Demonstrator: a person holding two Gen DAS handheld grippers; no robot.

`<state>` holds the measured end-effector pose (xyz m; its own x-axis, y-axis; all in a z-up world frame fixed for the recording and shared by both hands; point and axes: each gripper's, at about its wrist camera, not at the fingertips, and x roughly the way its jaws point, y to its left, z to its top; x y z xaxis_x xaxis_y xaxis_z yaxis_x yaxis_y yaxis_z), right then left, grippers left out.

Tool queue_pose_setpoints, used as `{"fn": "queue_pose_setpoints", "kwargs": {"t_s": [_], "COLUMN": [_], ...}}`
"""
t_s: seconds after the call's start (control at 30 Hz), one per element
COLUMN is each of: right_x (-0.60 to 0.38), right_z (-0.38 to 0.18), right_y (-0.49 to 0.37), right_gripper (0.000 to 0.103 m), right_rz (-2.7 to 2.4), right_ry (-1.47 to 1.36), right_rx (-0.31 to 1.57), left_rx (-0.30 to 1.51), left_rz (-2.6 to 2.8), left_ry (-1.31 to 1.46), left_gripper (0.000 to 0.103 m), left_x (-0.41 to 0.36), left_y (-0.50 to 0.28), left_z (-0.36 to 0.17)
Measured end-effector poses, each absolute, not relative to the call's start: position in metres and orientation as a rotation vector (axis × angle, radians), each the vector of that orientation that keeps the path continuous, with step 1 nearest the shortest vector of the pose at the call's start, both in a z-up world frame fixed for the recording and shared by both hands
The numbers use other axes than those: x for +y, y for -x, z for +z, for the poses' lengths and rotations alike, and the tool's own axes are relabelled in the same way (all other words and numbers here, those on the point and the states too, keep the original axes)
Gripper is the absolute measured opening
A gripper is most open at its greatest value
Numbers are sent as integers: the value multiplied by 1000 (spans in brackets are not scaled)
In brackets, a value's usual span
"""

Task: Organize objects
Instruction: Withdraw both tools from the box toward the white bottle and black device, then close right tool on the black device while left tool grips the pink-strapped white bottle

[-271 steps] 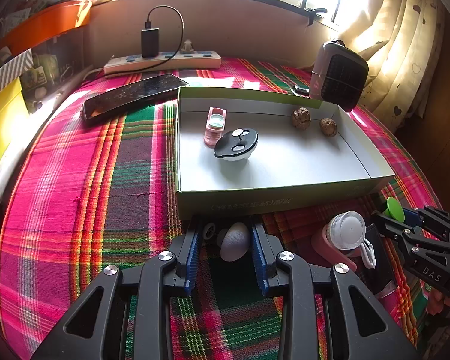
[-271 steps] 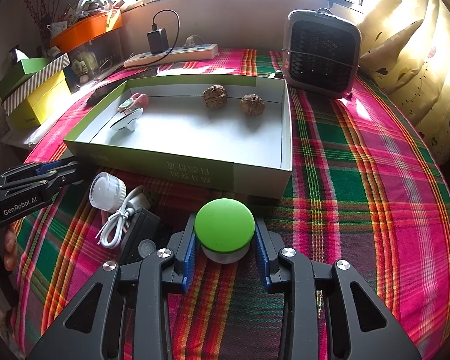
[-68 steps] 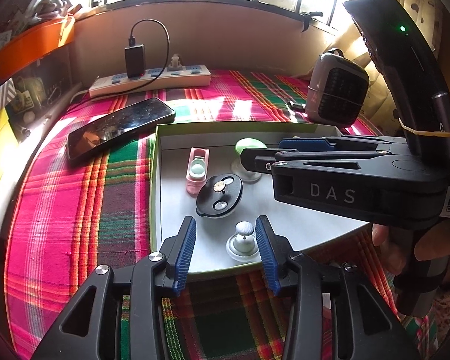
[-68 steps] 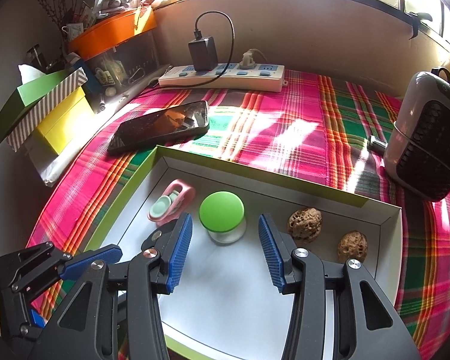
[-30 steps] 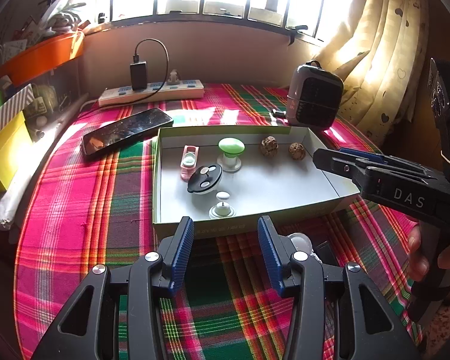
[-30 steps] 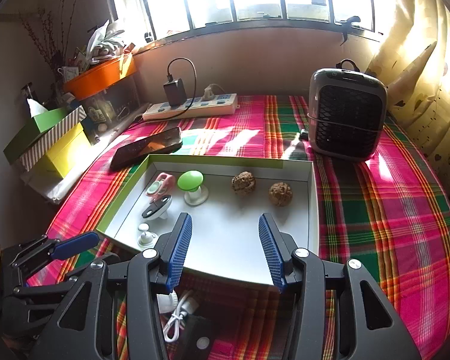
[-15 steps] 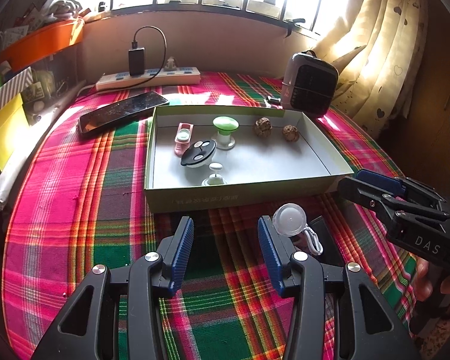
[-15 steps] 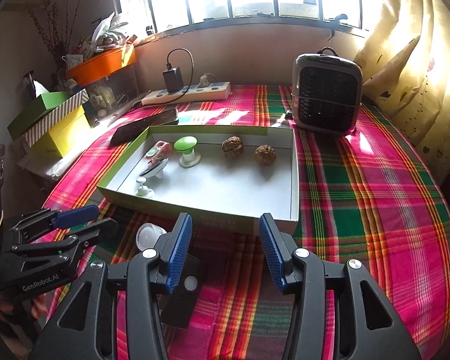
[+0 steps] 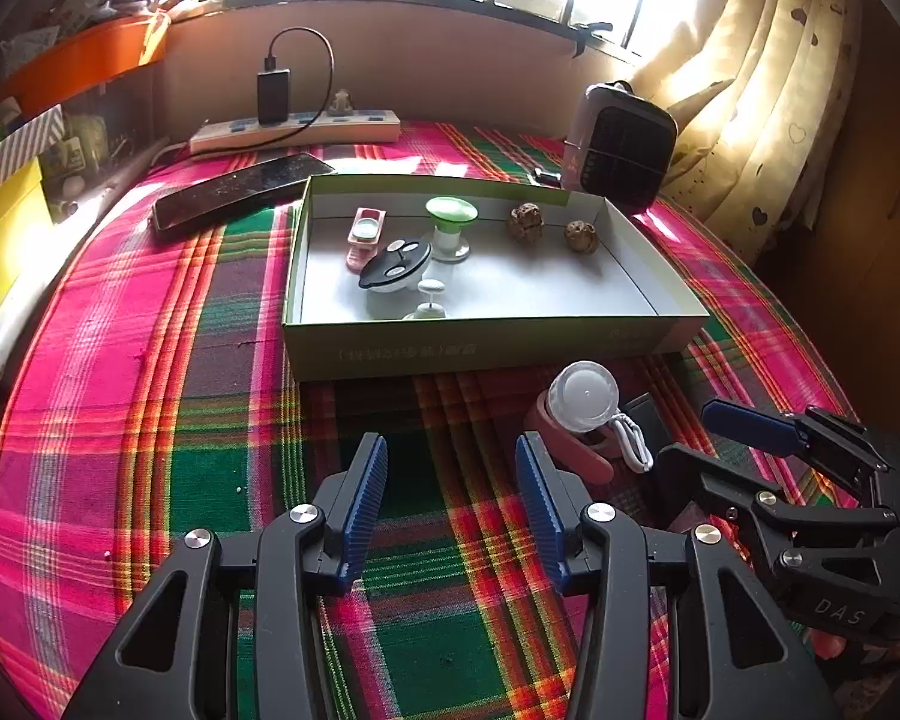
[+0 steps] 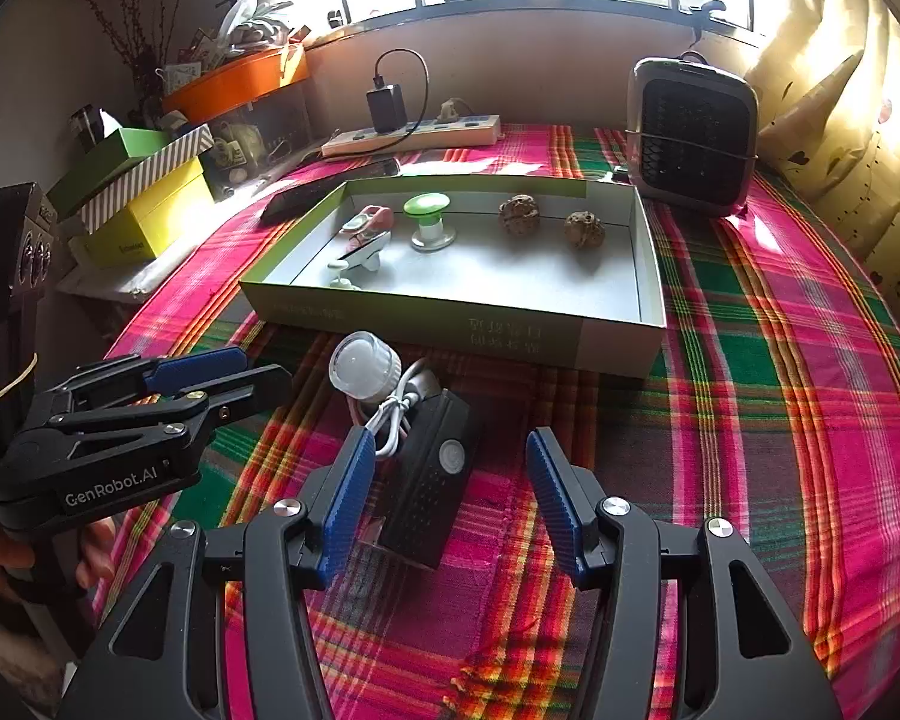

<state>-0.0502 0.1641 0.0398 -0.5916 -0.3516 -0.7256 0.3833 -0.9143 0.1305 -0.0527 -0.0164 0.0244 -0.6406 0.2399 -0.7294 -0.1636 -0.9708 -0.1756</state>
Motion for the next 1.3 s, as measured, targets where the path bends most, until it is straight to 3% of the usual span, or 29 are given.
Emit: {"fn": "queue_pose_setpoints", "kwargs": {"t_s": [0.33,0.93,0.97,1.07,1.3], "right_x": [153,173,175,177,187], "right_z": [28,28,28,27,28], "right_y": [50,52,52,54,57], "right_gripper": [54,54,53,37,25], "right_rz": [-2507,-2563,-2563,-2558,-2560], "right_ry": [-1165,-1173,-1172,-1183,-1189], "right_rx": [199,260,255,254,218], "left_rx": [-143,-124,-122,-117,-106], "left_rz": [2650,2641,2641,2643,2637], "left_ry": [1209,1210,1209,1206,1207], "left_gripper": [44,44,44,44,44], "left_x": [-17,-8,-6,-4,1], "left_y": [52,56,56,56,55], "left_z": [22,24,24,26,28]}}
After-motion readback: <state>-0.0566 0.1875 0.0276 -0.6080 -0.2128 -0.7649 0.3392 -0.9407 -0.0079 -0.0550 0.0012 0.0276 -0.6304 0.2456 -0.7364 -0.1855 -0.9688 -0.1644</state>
